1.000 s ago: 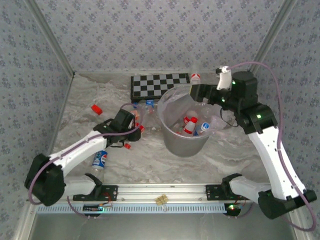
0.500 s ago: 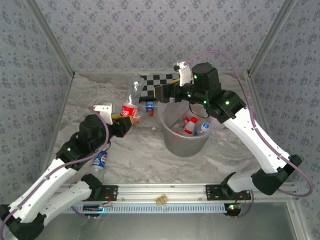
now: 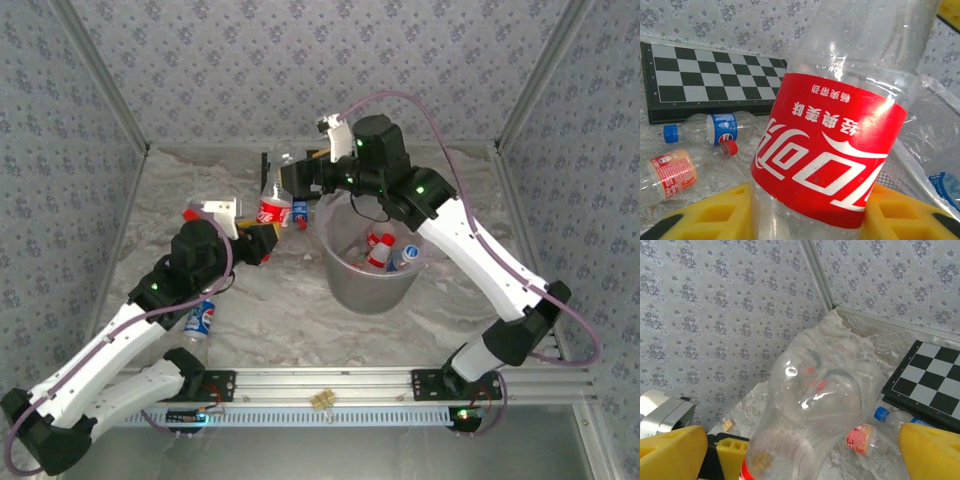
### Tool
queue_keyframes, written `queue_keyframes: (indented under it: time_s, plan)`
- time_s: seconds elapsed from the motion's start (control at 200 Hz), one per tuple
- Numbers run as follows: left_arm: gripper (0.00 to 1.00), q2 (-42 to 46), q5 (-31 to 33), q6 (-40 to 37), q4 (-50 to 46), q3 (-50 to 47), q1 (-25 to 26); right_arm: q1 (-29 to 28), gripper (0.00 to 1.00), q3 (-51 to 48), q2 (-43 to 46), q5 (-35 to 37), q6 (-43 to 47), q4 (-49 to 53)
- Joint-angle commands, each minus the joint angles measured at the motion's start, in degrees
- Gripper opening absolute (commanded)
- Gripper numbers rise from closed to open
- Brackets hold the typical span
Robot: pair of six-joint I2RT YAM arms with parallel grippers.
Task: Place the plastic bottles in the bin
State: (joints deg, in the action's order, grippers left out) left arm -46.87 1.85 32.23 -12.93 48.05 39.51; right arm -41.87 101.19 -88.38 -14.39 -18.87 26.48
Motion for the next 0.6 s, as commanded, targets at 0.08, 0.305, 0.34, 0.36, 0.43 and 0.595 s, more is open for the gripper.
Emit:
queue_keyframes:
  time_s: [0.08,0.305,0.34,0.36,0.43,0.595]
  plan:
    - [0.34,1.8,-1.2,0.7,2.9,0.0,0.3,1.3,0.92,4.0,-3.8,-3.5,-2.2,-3.7]
    - [0.34,2.9,-0.9,1.1,2.7,-1.0,0.4,4.0,0.83,1.2,-4.2,-8.9,-8.0,-11.8]
    - [0.34,2.8,-0.7,1.0,2.6,-1.0,0.4,4.0,0.83,2.0,-4.8,-9.6,-8.1,-11.8]
    - [0.34,2.7,-0.7,0.9,2.7,-1.0,0.4,3.9,0.82,2.4,-5.1,-10.0,-8.1,-11.6]
    - [0.34,2.1,-0.6,0.9,3.1,-0.9,0.4,3.5,0.82,3.9,-6.4,-11.0,-8.2,-11.0]
    - [0.34,1.7,-0.5,0.8,4.0,-0.7,0.4,2.7,0.88,5.3,-8.2,-10.7,-8.1,-8.7]
